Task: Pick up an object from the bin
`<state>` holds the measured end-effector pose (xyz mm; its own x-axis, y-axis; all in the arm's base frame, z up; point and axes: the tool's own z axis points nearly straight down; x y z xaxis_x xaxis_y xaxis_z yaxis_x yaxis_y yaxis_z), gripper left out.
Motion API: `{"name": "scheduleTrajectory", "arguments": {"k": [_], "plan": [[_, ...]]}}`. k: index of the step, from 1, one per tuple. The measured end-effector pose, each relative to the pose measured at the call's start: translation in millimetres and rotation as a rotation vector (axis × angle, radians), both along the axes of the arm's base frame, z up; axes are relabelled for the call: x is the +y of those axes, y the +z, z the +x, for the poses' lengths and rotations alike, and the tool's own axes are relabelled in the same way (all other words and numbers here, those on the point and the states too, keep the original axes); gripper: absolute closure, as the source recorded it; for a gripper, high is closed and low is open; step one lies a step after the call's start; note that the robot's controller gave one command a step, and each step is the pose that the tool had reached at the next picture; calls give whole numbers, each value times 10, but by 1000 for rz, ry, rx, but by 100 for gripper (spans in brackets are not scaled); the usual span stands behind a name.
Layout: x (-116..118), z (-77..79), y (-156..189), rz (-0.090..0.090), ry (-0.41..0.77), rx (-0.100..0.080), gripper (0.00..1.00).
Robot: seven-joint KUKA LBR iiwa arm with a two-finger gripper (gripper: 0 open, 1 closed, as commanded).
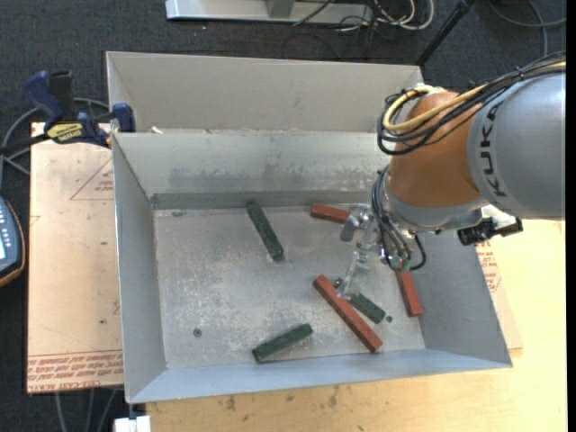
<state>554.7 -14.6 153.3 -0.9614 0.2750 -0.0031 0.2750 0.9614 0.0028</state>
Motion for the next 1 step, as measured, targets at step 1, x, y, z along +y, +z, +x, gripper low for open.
{"name": "scheduleTrajectory", "arguments": {"k": [1], "plan": [[11,-656,-858,-1,-62,2,0]]}}
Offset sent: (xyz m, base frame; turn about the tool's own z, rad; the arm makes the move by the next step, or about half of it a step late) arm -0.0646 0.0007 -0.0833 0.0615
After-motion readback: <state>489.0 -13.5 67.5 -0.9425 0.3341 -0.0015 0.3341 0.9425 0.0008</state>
